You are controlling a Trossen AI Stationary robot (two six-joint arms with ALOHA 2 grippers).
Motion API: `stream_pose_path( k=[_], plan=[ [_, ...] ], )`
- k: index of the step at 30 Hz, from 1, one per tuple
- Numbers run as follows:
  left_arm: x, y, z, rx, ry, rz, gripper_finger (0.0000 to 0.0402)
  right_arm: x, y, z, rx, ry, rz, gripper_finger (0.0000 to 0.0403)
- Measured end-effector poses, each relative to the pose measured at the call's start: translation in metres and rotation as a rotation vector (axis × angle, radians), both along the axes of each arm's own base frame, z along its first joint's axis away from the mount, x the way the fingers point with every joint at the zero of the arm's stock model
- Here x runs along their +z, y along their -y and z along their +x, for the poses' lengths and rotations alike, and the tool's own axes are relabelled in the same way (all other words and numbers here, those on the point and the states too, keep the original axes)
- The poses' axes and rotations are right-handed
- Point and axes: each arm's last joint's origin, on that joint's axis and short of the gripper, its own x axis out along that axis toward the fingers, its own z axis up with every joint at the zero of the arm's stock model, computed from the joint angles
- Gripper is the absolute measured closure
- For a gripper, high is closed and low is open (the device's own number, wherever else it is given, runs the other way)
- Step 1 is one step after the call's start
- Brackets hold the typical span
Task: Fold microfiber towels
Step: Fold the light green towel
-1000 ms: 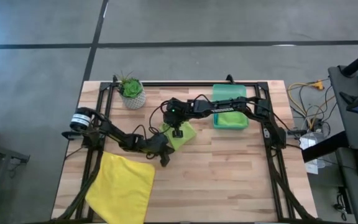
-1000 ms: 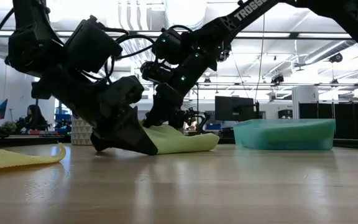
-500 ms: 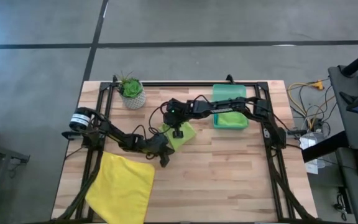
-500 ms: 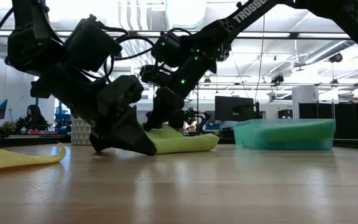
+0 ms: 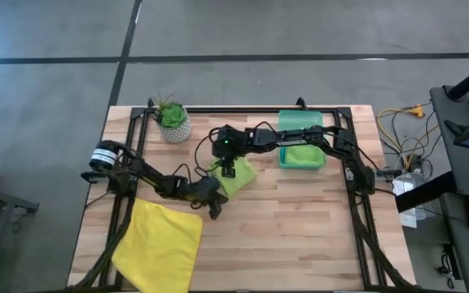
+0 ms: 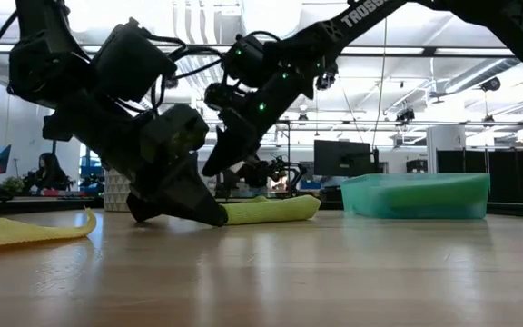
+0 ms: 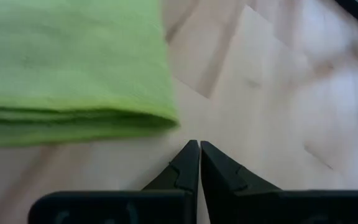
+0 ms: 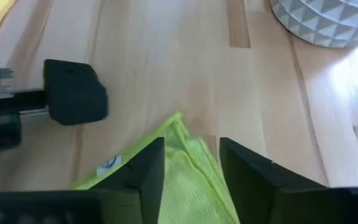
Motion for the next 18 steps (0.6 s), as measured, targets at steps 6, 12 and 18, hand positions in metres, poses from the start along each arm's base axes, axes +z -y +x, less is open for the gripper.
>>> stream_pose_path(
  k=[6, 12, 18],
  plan=[
    [0.032, 0.005, -0.012, 0.002, 0.098, 0.002, 0.0402, 0.012, -0.001, -0.026, -0.034, -0.137, 0.197, 0.0234],
    [0.046, -0.023, -0.017, 0.086, 0.066, 0.034, 0.0402, -0.021, -0.013, -0.059, -0.152, -0.146, 0.366, 0.0254],
    [0.036, -0.071, -0.012, 0.158, -0.011, 0.074, 0.0402, -0.028, -0.018, -0.084, -0.336, -0.011, 0.386, 0.0287]
  ],
)
